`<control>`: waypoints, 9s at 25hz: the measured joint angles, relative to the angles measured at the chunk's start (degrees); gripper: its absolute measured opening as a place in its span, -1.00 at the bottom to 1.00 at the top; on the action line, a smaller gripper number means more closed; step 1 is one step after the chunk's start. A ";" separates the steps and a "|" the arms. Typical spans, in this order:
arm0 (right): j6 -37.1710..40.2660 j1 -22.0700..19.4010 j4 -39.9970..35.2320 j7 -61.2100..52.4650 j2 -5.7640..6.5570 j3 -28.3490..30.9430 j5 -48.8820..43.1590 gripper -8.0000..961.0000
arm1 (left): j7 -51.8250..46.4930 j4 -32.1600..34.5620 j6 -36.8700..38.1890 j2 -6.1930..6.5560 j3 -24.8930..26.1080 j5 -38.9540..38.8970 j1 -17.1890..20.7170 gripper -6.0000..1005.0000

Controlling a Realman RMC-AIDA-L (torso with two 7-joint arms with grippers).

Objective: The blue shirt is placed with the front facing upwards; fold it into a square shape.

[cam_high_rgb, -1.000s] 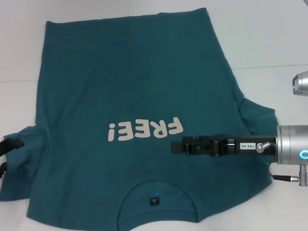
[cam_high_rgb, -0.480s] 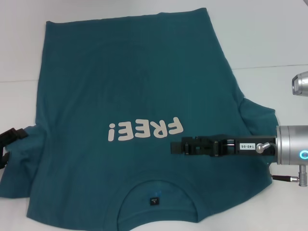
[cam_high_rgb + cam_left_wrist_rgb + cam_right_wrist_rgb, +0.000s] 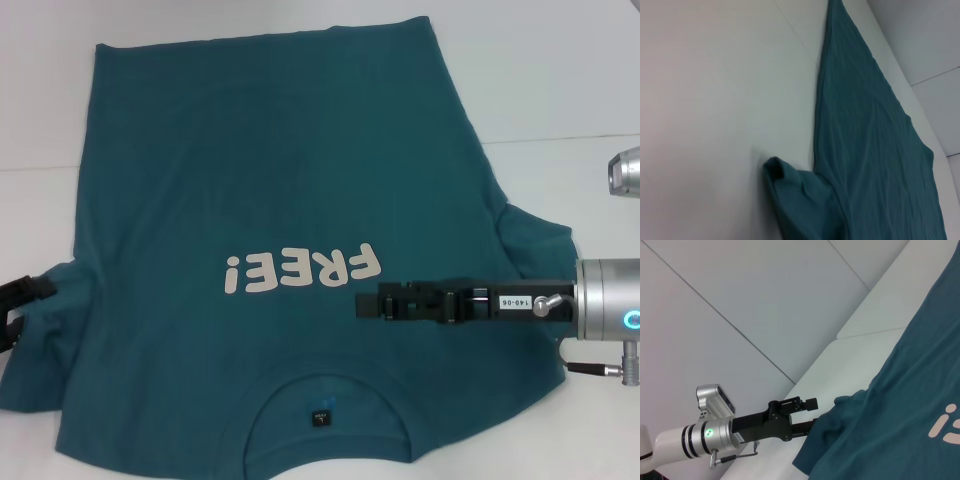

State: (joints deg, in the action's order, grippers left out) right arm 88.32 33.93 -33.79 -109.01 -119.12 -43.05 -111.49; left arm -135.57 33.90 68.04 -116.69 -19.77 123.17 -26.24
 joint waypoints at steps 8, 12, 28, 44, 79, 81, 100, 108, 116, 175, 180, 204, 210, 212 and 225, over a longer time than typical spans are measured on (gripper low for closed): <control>0.05 0.00 -0.11 -0.02 0.03 0.08 0.11 0.94 | -0.47 -0.13 -0.42 -0.03 0.00 1.33 -0.05 0.18; 0.14 0.00 -0.08 0.00 0.03 0.08 0.31 0.94 | -0.65 -0.07 -0.45 -0.03 0.00 1.53 -0.04 -0.08; 0.28 0.00 0.04 -0.07 0.03 0.08 0.32 0.94 | -0.75 -0.13 1.51 0.17 0.87 1.08 -0.04 -0.99; 0.18 0.00 0.13 -0.13 0.01 0.07 0.40 0.93 | 0.52 0.14 5.03 0.59 6.71 0.54 1.11 -0.99; 0.45 -0.09 -0.09 -0.27 0.11 0.07 0.40 0.93 | -5.32 3.93 9.90 4.83 4.48 7.78 -5.28 -0.99; 0.45 -0.09 -0.08 -0.29 0.11 0.07 0.40 0.93 | -5.32 3.86 10.82 3.87 4.48 7.64 -5.80 -0.99; 0.25 -0.10 0.30 0.03 0.11 0.07 0.39 0.93 | -4.18 -4.71 -0.58 0.78 0.41 5.41 -11.71 -0.99; -0.06 -0.39 0.30 0.03 0.17 0.07 0.39 0.93 | -1.77 -4.24 2.24 0.45 -3.64 5.40 -13.79 -0.96; -0.41 -0.62 0.29 0.04 0.22 0.07 0.40 0.93 | -1.30 -2.46 2.63 0.20 -6.11 3.99 -13.64 -0.53; 3.36 -3.83 -0.15 -7.68 6.03 3.06 5.94 0.93 | 21.02 5.65 23.31 -2.85 -8.88 -4.59 3.00 0.22; 3.61 -5.79 -0.34 -12.59 11.69 3.36 5.68 0.93 | 21.02 5.65 24.26 -3.07 -8.69 -4.56 3.42 0.22; -1.09 -4.91 -11.52 -31.79 15.57 14.85 -19.07 0.86 | 20.98 3.77 26.38 -3.49 -8.08 -5.05 3.15 0.22; -6.77 -3.02 -9.43 -33.01 14.79 14.17 -21.44 0.86 | 20.97 3.71 26.65 -3.96 -8.09 -5.77 2.44 0.22; -8.57 -2.22 -8.05 -32.99 14.52 13.93 -22.18 0.86 | 20.97 3.71 26.65 -4.00 -8.09 -5.88 2.35 0.21; -19.42 0.73 -5.57 -31.10 11.93 5.21 -22.80 0.86 | 20.99 3.71 26.01 -4.20 -8.08 -6.24 2.14 0.22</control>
State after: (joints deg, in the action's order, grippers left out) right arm 68.90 34.65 -39.35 -140.11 -107.18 -37.85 -134.29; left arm -114.58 37.61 94.05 -120.89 -27.86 116.93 -24.10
